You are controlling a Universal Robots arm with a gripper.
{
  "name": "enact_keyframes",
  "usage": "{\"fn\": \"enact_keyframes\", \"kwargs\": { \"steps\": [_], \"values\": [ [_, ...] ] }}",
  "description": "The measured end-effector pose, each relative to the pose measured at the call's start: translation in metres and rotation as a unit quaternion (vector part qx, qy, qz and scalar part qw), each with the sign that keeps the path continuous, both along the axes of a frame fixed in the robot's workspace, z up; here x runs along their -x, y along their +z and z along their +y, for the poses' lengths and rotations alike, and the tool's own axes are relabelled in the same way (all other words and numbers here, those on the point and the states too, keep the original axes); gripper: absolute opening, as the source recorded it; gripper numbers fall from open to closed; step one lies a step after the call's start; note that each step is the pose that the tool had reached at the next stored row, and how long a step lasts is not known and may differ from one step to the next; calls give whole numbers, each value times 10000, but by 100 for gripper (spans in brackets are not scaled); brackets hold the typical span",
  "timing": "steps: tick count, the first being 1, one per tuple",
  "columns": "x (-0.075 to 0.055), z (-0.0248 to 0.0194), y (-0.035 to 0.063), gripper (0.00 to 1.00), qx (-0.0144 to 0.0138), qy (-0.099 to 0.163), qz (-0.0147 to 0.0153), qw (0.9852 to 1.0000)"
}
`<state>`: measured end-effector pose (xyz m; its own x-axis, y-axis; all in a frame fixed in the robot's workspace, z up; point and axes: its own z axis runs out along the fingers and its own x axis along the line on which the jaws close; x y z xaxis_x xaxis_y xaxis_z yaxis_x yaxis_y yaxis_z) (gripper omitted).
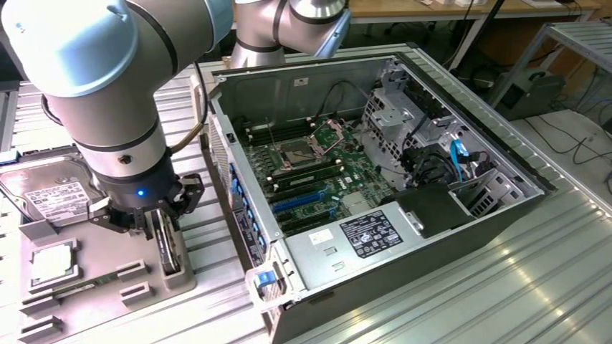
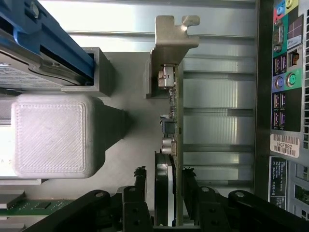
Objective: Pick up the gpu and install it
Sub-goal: 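Pick up the gpu and move the gpu toward the slot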
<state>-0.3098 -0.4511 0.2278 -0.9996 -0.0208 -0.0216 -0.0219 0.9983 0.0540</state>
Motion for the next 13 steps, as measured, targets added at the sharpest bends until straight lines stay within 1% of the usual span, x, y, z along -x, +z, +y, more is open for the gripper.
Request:
{"fn": "enact_keyframes", "kwargs": {
  "steps": [5,8,13],
  "values": [
    [0,0,-2,43,-1,0,-2,10000],
    [10,0,-6,43,0,1,-8,10000],
    [11,0,-6,43,0,0,-8,10000]
  ]
}}
